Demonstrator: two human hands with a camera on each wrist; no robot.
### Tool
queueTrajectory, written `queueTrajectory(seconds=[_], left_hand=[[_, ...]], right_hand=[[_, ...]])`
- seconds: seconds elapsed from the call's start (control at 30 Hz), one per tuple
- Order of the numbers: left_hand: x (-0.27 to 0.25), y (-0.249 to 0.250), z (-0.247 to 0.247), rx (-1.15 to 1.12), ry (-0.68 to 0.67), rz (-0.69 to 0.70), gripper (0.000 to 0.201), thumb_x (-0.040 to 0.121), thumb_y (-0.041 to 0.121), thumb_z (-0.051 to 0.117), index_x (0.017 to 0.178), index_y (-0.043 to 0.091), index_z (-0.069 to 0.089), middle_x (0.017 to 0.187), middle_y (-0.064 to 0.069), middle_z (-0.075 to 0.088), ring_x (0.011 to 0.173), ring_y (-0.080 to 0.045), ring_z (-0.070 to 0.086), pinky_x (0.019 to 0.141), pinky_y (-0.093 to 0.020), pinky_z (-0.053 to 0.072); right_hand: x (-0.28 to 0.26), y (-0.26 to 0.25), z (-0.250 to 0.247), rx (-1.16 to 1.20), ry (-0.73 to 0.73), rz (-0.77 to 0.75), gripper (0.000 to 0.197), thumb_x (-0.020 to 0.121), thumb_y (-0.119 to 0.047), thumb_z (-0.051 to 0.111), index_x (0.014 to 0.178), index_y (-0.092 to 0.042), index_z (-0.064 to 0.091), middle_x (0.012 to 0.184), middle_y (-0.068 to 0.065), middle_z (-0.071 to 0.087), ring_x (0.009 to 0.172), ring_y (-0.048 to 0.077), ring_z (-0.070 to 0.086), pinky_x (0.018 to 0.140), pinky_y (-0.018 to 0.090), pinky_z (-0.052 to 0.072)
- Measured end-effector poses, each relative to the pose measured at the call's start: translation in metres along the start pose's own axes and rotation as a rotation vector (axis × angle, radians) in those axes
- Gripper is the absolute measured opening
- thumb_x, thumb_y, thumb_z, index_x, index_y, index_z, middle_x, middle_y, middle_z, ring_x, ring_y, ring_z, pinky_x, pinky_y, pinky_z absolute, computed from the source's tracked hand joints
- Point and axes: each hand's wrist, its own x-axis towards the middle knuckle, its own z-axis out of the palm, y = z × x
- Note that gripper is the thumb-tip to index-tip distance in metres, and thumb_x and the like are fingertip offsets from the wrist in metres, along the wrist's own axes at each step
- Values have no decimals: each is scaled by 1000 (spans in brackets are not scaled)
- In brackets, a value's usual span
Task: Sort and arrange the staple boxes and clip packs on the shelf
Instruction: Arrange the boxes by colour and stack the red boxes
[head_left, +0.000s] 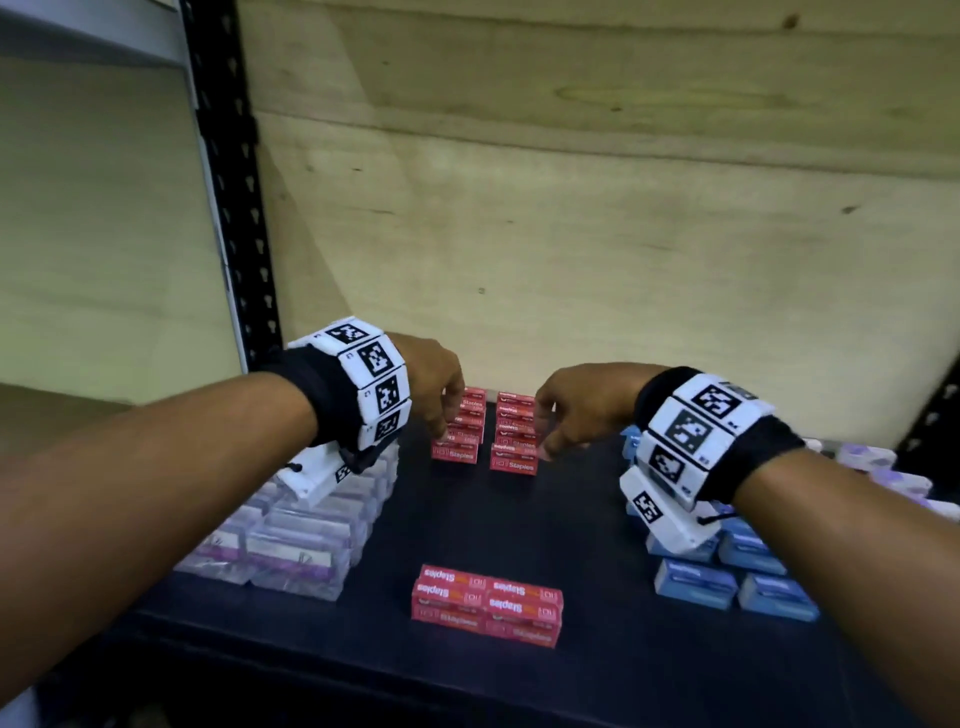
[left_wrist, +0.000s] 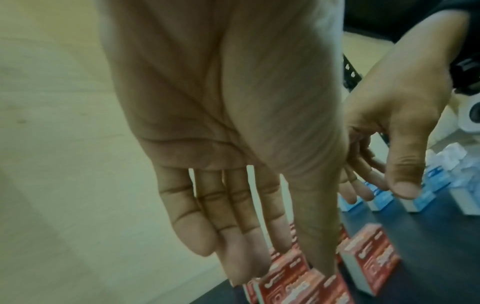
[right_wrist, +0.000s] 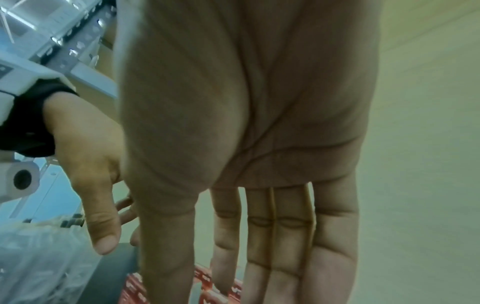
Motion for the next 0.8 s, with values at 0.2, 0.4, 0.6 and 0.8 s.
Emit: queueTrajectory(seconds=[0.2, 0.4, 0.6, 0.8], left_hand=[[33, -3, 2, 70, -135, 14, 25, 80, 23, 78, 105, 21, 74, 102, 6, 72, 65, 2, 53, 53, -16, 38], [49, -1, 5, 133, -221, 64, 30, 77, 21, 81, 106, 17, 75, 104, 2, 73, 88, -13, 62, 57, -18, 41], [55, 4, 8, 156, -278, 110, 29, 76, 20, 81, 104, 15, 77, 106, 1, 74, 102, -19, 66, 81, -29, 50], [36, 9, 2, 66, -283, 146, 28, 79, 17, 79, 106, 13, 76, 112, -1, 72, 106, -16, 62, 65, -13, 42]], right_hand=[[32, -5, 3, -70, -54, 4, 20, 83, -27, 77, 99, -16, 72, 67, -9, 61, 68, 12, 58, 74, 29, 48], [41, -9, -3, -86, -166, -1, 17, 83, -13, 75, 100, -13, 76, 72, -8, 67, 73, 11, 64, 71, 27, 52], [39, -10, -1, -56, -168, -20, 10, 84, -11, 74, 92, -16, 72, 78, -5, 70, 77, 13, 66, 82, 31, 53], [19, -9, 0, -13, -187, -35, 6, 83, -17, 75, 85, -23, 72, 90, 0, 76, 90, 16, 71, 92, 37, 54]])
